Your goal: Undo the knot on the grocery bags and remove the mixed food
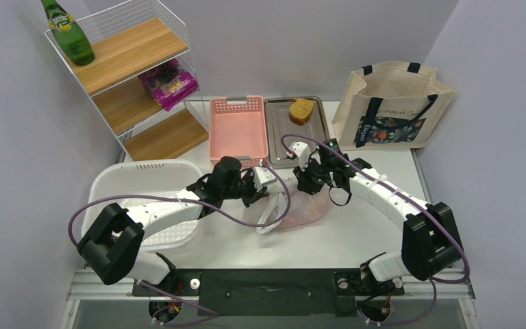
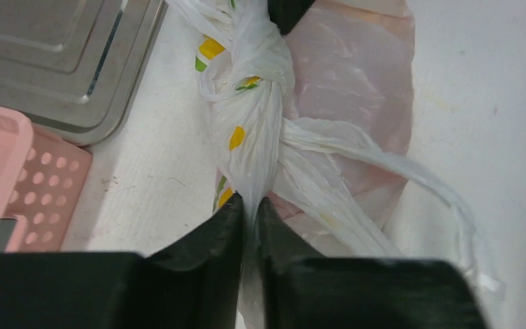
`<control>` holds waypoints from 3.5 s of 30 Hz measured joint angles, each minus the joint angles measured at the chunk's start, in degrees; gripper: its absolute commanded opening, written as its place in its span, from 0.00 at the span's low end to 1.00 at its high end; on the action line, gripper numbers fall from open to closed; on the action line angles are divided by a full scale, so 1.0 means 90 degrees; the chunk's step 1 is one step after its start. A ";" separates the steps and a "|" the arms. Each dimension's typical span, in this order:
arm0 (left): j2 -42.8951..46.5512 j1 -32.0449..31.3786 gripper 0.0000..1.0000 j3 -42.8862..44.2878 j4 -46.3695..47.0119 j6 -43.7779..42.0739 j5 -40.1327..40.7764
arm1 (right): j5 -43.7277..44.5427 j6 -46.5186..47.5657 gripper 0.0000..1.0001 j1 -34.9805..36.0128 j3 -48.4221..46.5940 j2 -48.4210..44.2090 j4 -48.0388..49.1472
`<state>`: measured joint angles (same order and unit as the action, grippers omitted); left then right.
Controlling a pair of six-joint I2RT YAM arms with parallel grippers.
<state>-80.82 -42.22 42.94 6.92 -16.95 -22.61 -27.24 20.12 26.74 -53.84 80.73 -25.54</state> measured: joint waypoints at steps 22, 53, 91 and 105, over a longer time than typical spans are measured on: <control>0.1596 0.0578 0.32 -0.0930 -0.0804 -0.0743 -0.0187 | -0.0512 0.0974 0.39 -0.1554 0.0342 -0.0872 -0.0911; 0.0406 -0.0916 0.00 0.0342 -0.0559 -0.1581 0.0661 | -0.0665 0.0279 0.00 -0.0748 -0.0471 -0.0333 -0.1086; 0.0180 -0.0869 0.18 0.1484 -0.0964 -0.0602 0.0267 | -0.0493 0.0194 0.25 -0.0801 -0.0952 -0.0117 -0.1052; 0.2246 0.0908 0.00 0.1001 -0.2963 -0.1239 -0.0430 | -0.0816 0.0136 0.00 -0.1916 -0.1702 -0.0522 -0.1375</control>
<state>-60.60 -34.04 51.94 -19.75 -28.10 -26.48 -34.59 21.34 9.50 -69.17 76.03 -37.91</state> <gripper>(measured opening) 0.005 0.007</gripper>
